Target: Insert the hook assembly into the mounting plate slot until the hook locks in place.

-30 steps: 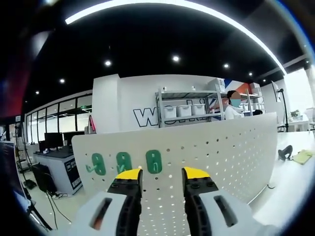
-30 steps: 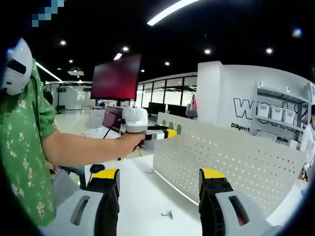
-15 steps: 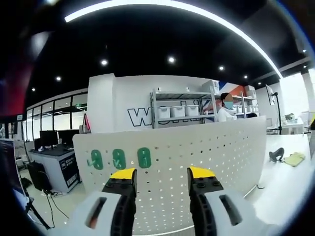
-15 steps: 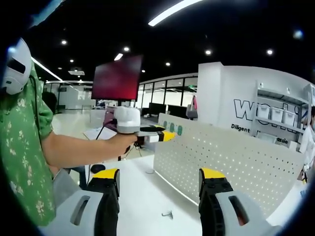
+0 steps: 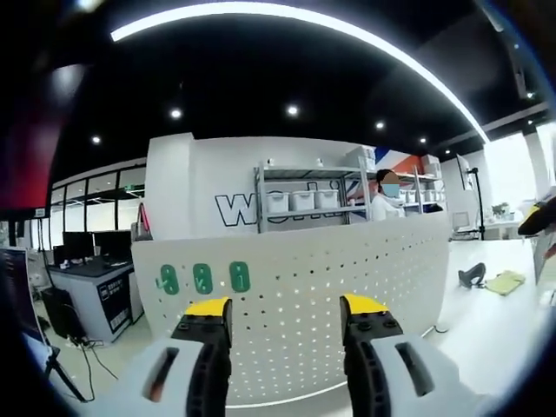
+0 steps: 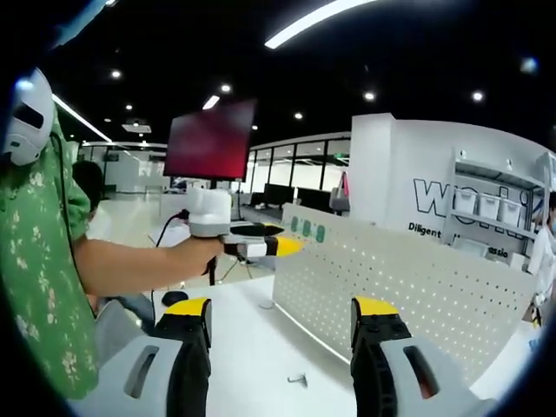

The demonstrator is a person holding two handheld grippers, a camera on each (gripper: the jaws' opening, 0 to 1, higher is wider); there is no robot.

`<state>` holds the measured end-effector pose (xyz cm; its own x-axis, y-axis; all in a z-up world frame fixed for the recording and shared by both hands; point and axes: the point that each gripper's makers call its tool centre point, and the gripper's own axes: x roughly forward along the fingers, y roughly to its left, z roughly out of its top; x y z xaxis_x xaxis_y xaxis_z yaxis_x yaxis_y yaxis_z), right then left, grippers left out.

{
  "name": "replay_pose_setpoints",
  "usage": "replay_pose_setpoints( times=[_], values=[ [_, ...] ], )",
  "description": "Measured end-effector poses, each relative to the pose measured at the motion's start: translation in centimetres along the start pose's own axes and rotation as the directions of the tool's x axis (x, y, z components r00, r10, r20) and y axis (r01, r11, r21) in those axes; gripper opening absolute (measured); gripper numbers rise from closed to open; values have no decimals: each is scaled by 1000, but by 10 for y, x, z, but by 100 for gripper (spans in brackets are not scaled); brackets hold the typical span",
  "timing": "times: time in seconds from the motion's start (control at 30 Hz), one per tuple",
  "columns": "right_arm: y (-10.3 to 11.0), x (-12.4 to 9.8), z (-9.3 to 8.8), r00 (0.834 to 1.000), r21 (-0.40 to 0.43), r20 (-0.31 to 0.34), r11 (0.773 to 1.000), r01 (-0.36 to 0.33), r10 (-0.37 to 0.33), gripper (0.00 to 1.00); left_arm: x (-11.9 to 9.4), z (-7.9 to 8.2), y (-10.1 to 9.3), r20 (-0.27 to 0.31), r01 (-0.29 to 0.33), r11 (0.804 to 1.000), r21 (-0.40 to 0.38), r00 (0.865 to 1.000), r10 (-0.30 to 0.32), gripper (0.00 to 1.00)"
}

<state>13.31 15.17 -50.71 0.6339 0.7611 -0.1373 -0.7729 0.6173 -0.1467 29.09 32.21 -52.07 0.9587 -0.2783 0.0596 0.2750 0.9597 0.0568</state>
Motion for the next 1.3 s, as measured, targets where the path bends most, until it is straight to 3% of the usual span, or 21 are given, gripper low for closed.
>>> replay_pose_setpoints(
  times=[0.33,0.73,0.9,1.3],
  values=[
    [4,-2,0,1000,-1,1,1000,-1,1,66,-26,-10,-7,-31,23,1000,-16,999,-23,63],
    [6,-5,-4,1000,2,-5,1000,7,-7,66,-53,-25,-27,-84,100,994,-41,991,-103,78],
    [5,-7,-7,1000,7,-10,1000,13,-13,65,-68,-35,-43,-111,147,988,-44,982,-151,80],
    [1,-8,-16,1000,17,-22,1000,21,-20,65,-85,-46,-53,-136,167,985,-51,975,-173,80]
  ],
)
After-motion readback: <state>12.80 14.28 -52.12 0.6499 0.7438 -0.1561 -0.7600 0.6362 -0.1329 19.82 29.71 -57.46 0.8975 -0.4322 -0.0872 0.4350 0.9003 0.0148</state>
